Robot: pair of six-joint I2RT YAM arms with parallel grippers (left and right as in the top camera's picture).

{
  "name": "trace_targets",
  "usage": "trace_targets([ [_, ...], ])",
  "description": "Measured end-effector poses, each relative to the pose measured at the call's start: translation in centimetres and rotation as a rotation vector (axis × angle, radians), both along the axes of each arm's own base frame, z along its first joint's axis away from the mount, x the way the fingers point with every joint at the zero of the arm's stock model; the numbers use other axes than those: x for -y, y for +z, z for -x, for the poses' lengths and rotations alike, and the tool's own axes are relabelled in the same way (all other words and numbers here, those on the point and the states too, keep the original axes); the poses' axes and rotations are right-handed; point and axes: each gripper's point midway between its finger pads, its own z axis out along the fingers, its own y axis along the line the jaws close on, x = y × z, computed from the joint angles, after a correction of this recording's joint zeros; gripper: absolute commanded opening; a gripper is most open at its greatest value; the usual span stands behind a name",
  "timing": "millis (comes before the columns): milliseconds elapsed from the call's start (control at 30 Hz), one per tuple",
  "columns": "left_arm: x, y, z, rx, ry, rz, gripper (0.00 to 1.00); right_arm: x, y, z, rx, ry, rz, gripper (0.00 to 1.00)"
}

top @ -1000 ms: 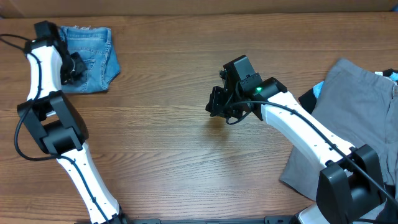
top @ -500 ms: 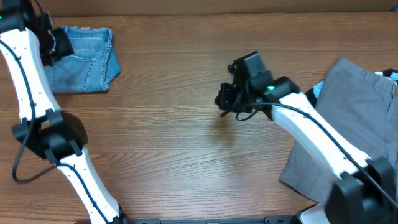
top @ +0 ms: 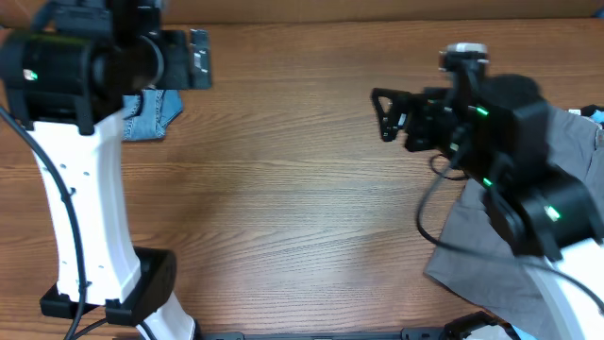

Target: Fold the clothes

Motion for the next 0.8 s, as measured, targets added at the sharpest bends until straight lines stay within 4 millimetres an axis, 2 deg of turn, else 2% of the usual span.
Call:
trace_targets([
  [133,4.0,-0.2,0.8,0.0,-0.084,-0.038,1.0,1.4,1.6,1.3,0.048,-0.032,-0.004,1.0],
  [233,6.5,-0.4,1.6,-0.003,-0.144,-0.063,1.0,1.6,1.4,1.4,0.037,-0.038,0.003,1.0],
  [333,7.8,-0.8,2.6,-0.011,-0.179,-0.1,1.0,1.7,0.7,1.2,0.014,-0.044,0.012,1.0],
  [433,8.0,-0.9,3.7,-0.015,-0.193,-0.13,1.0,1.6,0.1,0.9,-0.005,-0.045,0.02,1.0],
  [567,7.2,-0.6,4.7,-0.012,-0.183,-0.149,1.0,1.6,-0.2,0.7,-0.016,-0.045,0.024,1.0],
  [800,6.9,-0.7,4.8,-0.013,-0.175,-0.161,1.0,1.5,-0.9,0.5,-0.039,-0.045,0.031,1.0],
])
